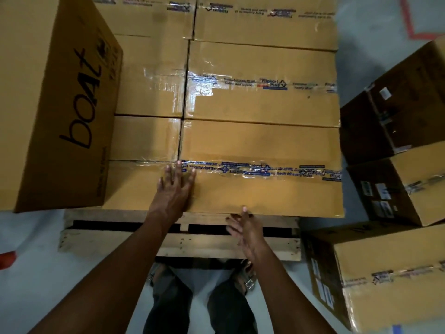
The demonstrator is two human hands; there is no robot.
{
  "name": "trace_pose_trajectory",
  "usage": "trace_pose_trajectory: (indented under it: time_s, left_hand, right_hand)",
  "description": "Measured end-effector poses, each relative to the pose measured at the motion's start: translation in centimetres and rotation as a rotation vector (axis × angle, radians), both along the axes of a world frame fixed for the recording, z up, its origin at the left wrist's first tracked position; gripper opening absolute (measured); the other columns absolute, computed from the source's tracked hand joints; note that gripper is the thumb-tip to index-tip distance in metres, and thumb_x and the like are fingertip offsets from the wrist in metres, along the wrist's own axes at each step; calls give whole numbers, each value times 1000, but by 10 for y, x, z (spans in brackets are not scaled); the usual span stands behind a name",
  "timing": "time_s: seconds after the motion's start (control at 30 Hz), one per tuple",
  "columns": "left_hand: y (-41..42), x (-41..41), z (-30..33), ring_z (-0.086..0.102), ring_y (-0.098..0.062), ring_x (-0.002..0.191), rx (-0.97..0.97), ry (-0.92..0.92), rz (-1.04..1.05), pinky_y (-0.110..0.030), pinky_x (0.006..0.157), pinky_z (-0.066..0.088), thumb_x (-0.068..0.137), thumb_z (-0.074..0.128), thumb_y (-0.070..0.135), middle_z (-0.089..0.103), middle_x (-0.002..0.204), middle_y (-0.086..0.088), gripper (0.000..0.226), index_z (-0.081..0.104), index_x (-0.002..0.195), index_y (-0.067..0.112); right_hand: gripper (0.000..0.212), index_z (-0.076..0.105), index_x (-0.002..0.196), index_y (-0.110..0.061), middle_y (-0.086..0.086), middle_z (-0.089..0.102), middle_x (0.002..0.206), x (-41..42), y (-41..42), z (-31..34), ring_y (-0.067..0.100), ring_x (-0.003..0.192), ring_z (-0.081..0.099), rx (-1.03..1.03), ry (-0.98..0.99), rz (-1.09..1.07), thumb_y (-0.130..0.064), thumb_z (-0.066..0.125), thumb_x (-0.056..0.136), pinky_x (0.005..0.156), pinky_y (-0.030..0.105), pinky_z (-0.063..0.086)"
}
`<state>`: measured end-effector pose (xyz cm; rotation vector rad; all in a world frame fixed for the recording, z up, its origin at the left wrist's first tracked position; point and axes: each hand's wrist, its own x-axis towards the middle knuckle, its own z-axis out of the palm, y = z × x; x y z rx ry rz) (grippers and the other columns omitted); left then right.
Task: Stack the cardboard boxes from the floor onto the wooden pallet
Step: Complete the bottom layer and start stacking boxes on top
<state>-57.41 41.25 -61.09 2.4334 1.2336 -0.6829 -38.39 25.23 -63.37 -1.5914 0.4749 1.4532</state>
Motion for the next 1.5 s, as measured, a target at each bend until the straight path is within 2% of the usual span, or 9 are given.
trace_pose_trajectory:
  time_s: [0.17,0.43,0.67,0.77,0.9,1.1,1.2,1.37,1.5]
  left_hand:
    - [-3,4,6,6,-56,155,24,-45,30,-68,116,31,72,90,22,-12,170,-28,135,-5,168,19]
    - [-78,-2,43,46,-47,140,-150,-284,391,-56,109,49,84,85,31,41,157,-30,109,18,164,1]
    - [-139,9,104,35,-37,152,-502,-283,735,-39,119,36,99,69,34,28,169,-19,98,5,165,2]
    - [-147,11,120,35,-36,152,-529,-336,725,-39,122,33,98,71,34,30,168,-20,96,10,165,1]
    - [-132,21,147,27,-31,157,-477,-345,635,-34,124,23,102,65,35,23,171,-18,89,12,164,-1]
    - [-89,43,129,25,-34,157,-365,-361,572,-41,127,24,102,65,37,24,170,-19,88,16,164,-2]
    - [-72,60,98,21,-36,158,-288,-379,524,-39,128,20,101,66,33,22,169,-24,87,17,163,-4]
    - [-36,88,31,22,-45,156,-26,-390,464,-50,124,25,95,72,35,20,167,-32,93,22,163,-1]
    - [-1,90,-18,26,-50,152,221,-406,511,-60,122,27,101,41,51,21,166,-33,84,20,163,-2]
  right_hand:
    - [30,59,123,-26,6,79,118,47,-29,39,27,83,79,-32,-107,447,-50,48,110,75,37,61]
    - [23,64,116,-11,11,78,104,140,-108,85,21,63,72,-170,-346,657,-32,57,110,55,29,54]
    - [17,67,111,-3,12,74,85,183,-163,171,24,57,72,-331,-559,730,-18,60,108,51,32,57]
    - [19,70,112,-15,9,77,104,181,-164,184,31,90,76,-374,-693,865,-31,60,107,80,49,62]
    - [26,71,126,-12,11,71,129,157,-142,201,32,119,65,-311,-808,983,-25,58,109,90,34,46]
    - [32,66,128,-3,21,69,128,158,-98,177,39,121,64,-299,-790,980,-27,61,107,88,36,46]
    - [59,48,153,-3,20,52,153,192,-68,152,39,141,51,-296,-795,871,-36,62,107,112,44,44]
    - [72,35,160,-2,20,42,160,278,-3,108,37,148,41,-207,-893,871,-42,62,106,117,46,37]
    - [88,17,168,-11,17,25,173,342,61,67,36,157,29,-94,-882,854,-54,60,104,125,51,33]
